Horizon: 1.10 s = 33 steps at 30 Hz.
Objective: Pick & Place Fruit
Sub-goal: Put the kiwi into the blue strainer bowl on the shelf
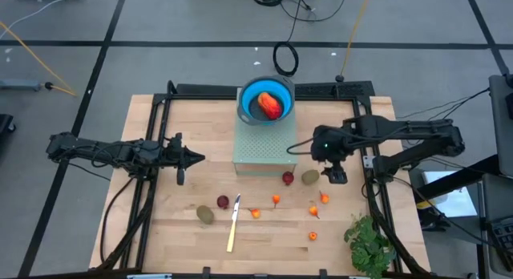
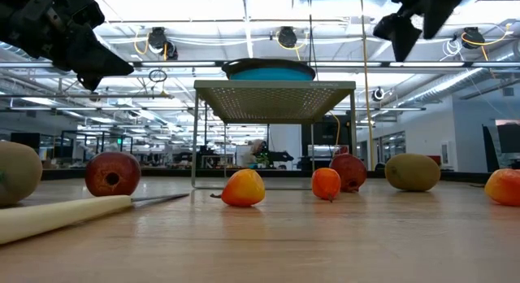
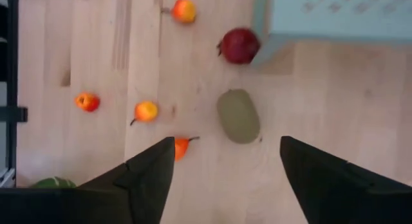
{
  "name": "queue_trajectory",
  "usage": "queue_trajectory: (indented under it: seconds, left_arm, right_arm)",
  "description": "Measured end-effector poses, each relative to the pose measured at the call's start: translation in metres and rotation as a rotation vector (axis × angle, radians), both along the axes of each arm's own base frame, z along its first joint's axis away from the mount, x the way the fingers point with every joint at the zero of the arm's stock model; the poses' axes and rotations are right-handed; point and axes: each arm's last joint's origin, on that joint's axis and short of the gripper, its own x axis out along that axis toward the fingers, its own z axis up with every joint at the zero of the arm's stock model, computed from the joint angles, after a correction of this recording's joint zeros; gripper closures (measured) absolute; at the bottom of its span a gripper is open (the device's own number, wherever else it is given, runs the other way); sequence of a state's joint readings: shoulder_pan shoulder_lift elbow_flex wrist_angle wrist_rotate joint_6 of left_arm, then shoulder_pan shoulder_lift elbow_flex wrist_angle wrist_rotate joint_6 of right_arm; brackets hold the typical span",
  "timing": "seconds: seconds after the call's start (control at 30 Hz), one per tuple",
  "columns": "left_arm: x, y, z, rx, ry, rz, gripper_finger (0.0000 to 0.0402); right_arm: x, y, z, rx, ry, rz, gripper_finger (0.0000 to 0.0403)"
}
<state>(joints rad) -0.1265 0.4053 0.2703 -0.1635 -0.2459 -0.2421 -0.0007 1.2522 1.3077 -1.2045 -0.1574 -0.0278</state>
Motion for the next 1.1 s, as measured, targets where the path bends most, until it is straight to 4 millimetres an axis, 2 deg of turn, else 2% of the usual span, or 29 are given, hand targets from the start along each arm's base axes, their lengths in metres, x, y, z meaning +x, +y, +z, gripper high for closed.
queue_trajectory:
  seconds: [0.23, 0.4, 0.77, 1.1]
  left_arm:
    - [0.0, 0.0, 0.0, 0.001, 0.001, 0.0, 0.0385]
    - [0.0, 0.0, 0.0, 0.0, 0.001, 0.0, 0.0385]
    - [0.0, 0.0, 0.0, -0.025, -0.003, 0.008, 0.0385]
    - [0.0, 0.0, 0.0, -0.031, -0.004, 0.01, 0.0385]
  right_arm:
    - [-0.004, 0.01, -0.035, 0.001, 0.103, 0.034, 0.0093]
    - [-0.002, 0.013, -0.058, -0.001, 0.099, 0.046, 0.0078]
    - [-0.001, 0.013, -0.095, -0.011, 0.053, 0.076, 0.0065]
    - [-0.003, 0.011, -0.12, -0.09, 0.005, 0.134, 0.0064]
